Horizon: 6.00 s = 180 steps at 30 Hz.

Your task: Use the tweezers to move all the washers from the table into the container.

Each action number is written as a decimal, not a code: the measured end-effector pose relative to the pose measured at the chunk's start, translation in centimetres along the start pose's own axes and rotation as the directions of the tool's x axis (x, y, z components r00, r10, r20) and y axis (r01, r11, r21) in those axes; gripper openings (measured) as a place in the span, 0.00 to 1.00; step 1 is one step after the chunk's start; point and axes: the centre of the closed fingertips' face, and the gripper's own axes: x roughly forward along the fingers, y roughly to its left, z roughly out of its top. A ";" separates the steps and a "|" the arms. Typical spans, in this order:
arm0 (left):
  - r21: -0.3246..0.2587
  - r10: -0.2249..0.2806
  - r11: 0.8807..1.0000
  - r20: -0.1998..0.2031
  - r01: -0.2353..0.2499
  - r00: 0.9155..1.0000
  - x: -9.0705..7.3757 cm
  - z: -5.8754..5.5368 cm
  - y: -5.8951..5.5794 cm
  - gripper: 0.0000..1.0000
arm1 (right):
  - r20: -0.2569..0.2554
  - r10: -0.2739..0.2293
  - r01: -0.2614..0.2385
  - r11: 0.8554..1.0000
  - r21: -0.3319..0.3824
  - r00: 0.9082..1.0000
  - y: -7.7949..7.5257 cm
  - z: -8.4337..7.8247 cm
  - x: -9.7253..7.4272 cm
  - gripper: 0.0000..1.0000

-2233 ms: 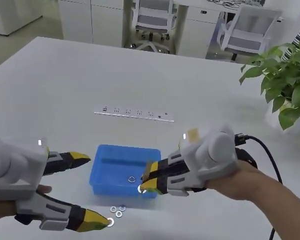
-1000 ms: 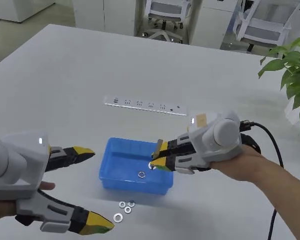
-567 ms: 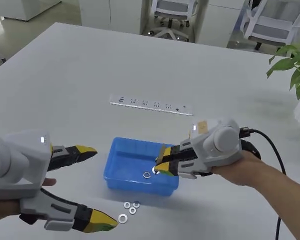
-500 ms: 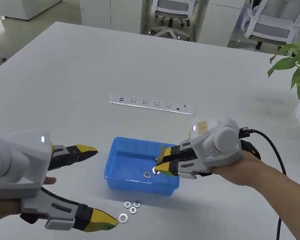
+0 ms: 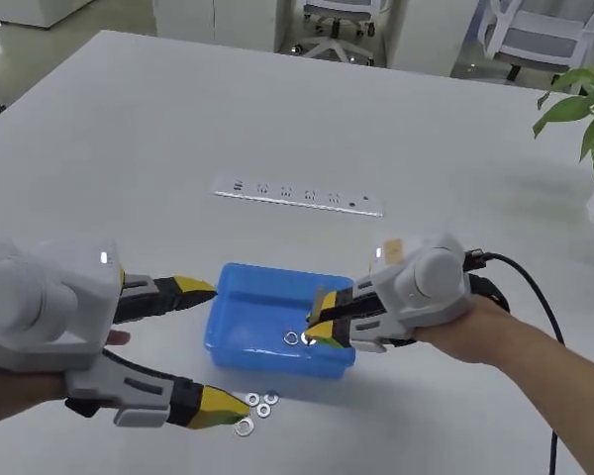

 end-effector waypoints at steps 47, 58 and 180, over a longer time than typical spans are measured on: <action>0.203 -0.125 0.970 -0.049 0.132 0.991 8.4 3.2 2.4 0.07 | -0.011 0.019 -0.019 1.000 -0.012 1.000 0.2 -0.7 0.6 0.10; 0.234 -0.132 0.962 -0.046 0.139 0.990 8.5 3.4 2.2 0.06 | -0.028 0.019 -0.020 0.999 -0.042 0.999 0.2 -0.7 0.4 0.12; 0.213 -0.125 0.967 -0.077 0.139 0.989 0.1 0.8 -3.6 0.05 | 0.085 -0.223 0.196 0.948 0.251 0.971 7.9 -0.8 -5.7 0.98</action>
